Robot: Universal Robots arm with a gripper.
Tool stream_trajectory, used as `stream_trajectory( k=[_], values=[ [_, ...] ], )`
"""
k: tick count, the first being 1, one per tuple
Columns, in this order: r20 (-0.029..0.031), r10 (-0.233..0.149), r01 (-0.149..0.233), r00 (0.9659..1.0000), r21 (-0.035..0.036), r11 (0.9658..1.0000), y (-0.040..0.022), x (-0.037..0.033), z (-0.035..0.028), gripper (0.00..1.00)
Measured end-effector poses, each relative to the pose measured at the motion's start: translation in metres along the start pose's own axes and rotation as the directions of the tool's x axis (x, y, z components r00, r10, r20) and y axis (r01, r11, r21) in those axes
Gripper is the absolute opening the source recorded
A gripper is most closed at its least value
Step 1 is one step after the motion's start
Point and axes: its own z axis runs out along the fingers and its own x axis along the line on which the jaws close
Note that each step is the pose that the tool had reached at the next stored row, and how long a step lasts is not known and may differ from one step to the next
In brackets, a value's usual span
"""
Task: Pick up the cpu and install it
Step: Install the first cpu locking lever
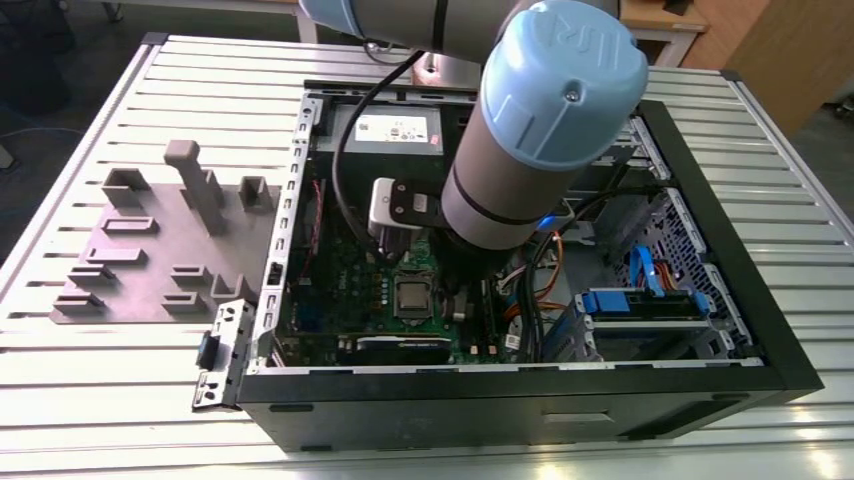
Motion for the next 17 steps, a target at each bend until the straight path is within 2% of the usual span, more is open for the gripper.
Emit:
stream_trajectory(
  k=[17],
  values=[
    [-0.0001,0.0,0.0,1.0,0.0003,1.0,-0.0012,0.0062,0.0076,0.11]
  ],
)
